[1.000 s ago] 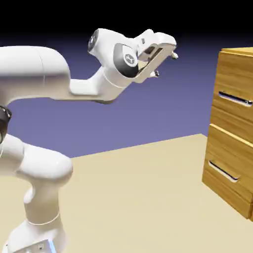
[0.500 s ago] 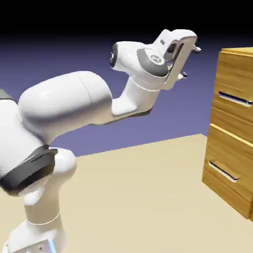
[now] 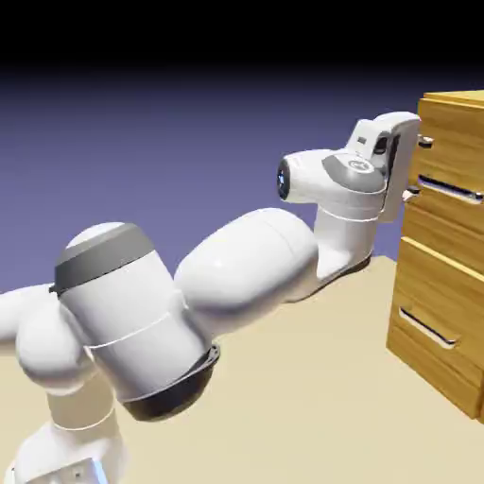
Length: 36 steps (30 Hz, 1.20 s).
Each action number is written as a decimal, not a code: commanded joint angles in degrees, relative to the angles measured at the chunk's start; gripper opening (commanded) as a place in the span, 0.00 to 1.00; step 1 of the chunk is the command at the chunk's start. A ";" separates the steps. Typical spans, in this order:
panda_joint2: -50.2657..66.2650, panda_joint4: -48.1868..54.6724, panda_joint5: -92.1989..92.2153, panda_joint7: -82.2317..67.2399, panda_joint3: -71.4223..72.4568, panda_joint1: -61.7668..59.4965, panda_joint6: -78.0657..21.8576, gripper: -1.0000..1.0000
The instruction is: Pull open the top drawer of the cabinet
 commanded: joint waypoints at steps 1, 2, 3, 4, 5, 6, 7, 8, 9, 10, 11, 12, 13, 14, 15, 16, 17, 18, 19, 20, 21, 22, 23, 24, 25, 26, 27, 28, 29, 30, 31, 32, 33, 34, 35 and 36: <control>-0.62 0.70 -2.49 0.02 -1.26 1.49 -0.43 0.50; -1.24 1.41 -4.98 0.03 -2.51 2.98 -0.86 0.50; -1.34 1.52 -5.40 0.03 -2.72 3.23 -0.94 0.50; -1.34 1.52 -5.40 0.03 -2.72 3.23 -0.94 0.50; -1.44 3.60 -5.42 -0.36 -3.35 4.90 -0.46 0.50; -1.54 5.68 -5.45 -0.75 -3.98 6.57 0.02 0.50; -1.64 7.75 -5.48 -1.14 -4.61 8.24 0.50 0.50; -1.73 9.83 -5.50 -1.53 -5.24 9.91 0.98 0.50; -1.83 11.91 -5.53 -1.92 -5.87 11.58 1.46 0.50; -1.86 12.44 -5.54 -2.02 -6.03 12.01 1.58 0.50; -1.86 12.44 -5.54 -2.02 -6.03 12.01 1.58 0.00; -1.86 12.44 -5.54 -2.02 -6.03 12.01 1.58 0.00; -1.80 10.37 -5.55 -1.67 -5.43 10.41 1.03 0.00; -1.70 8.29 -5.56 -1.28 -4.82 8.78 0.52 0.00; -1.90 6.22 -5.49 -1.24 -4.13 7.19 -0.06 0.00; -0.19 4.55 -5.70 0.94 -3.99 5.44 0.09 0.00; 0.70 2.61 -5.76 2.22 -3.50 3.61 -0.05 0.00; 0.49 0.53 -5.64 2.26 -2.69 1.90 -0.54 0.00; 0.49 -1.54 -5.51 2.55 -1.91 0.11 -0.93 0.00; 0.40 -3.62 -5.35 2.74 -1.09 -1.71 -1.30 0.00; 0.30 -5.70 -5.17 2.93 -0.25 -3.56 -1.64 0.00; 0.15 -7.77 -4.94 3.08 0.61 -5.44 -1.95 0.00; -0.03 -9.85 -4.69 3.21 1.50 -7.36 -2.22 0.00; -0.25 -11.92 -4.39 3.31 2.41 -9.32 -2.45 0.00; -0.51 -14.00 -4.06 3.37 3.35 -11.33 -2.63 0.00; -0.81 -16.08 -3.69 3.41 4.31 -13.38 -2.77 0.00; -1.20 -18.15 -3.26 3.37 5.29 -15.45 -2.86 0.00; -1.21 -20.02 -2.97 3.79 6.25 -17.53 -2.80 0.00; 0.04 -21.30 -3.20 5.71 7.15 -19.53 -2.36 0.00; 1.90 -21.57 -3.81 8.20 7.65 -20.72 -1.76 0.00; 3.83 -21.40 -4.51 10.69 7.96 -21.47 -1.14 0.00; 5.80 -21.01 -5.26 13.19 8.18 -22.00 -0.52 0.00; 7.77 -20.50 -6.04 15.68 8.37 -22.43 0.10 0.00; 9.75 -19.92 -6.84 18.17 8.54 -22.79 0.73 0.00; 11.72 -19.30 -7.66 20.66 8.71 -23.13 1.37 0.00; 13.69 -18.65 -8.48 23.15 8.91 -23.46 2.01 0.00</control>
